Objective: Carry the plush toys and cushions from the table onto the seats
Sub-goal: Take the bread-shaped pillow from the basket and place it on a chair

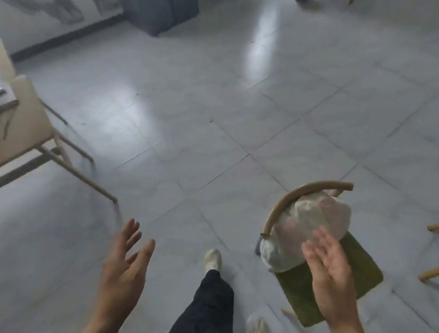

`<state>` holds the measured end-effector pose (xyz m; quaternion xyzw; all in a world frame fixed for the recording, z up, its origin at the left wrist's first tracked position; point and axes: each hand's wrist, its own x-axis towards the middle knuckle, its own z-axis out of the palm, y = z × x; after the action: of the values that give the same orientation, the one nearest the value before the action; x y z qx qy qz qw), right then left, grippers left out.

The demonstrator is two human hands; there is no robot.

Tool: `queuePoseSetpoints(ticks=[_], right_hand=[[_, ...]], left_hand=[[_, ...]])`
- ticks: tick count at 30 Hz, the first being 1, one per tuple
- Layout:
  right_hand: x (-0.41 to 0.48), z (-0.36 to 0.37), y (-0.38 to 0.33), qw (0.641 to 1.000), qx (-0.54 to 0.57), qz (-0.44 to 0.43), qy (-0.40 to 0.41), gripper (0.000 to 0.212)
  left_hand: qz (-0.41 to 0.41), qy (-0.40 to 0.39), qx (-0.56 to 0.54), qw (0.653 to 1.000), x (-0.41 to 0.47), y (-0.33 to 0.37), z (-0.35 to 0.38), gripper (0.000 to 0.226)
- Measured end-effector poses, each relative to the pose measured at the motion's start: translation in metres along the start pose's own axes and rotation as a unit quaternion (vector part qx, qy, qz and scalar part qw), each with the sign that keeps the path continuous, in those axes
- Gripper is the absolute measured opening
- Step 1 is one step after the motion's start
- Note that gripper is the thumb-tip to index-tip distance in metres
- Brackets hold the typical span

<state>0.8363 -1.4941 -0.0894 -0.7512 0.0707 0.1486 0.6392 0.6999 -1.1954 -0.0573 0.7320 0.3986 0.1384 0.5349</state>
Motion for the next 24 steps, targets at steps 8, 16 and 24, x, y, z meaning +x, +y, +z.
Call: queuePoseSetpoints(ticks=[8,16,24], right_hand=[[0.007,0.139,-0.04,0.972,-0.087,-0.068,-0.209,0.053],[-0.026,0.353,-0.081,0.914,-0.163,-0.16,-0.335,0.058],[-0.088,0.577,-0.114,0.868,-0.17,-0.2,-0.422,0.064]], left_hand=[[-0.066,0.274,-0.069,0.957,-0.055,-0.059,-0.153,0.059],[-0.104,0.455,-0.173,0.867,-0.052,-0.143,-0.301,0.059],[-0.099,0.502,-0.161,0.844,0.001,-0.173,-0.457,0.059]])
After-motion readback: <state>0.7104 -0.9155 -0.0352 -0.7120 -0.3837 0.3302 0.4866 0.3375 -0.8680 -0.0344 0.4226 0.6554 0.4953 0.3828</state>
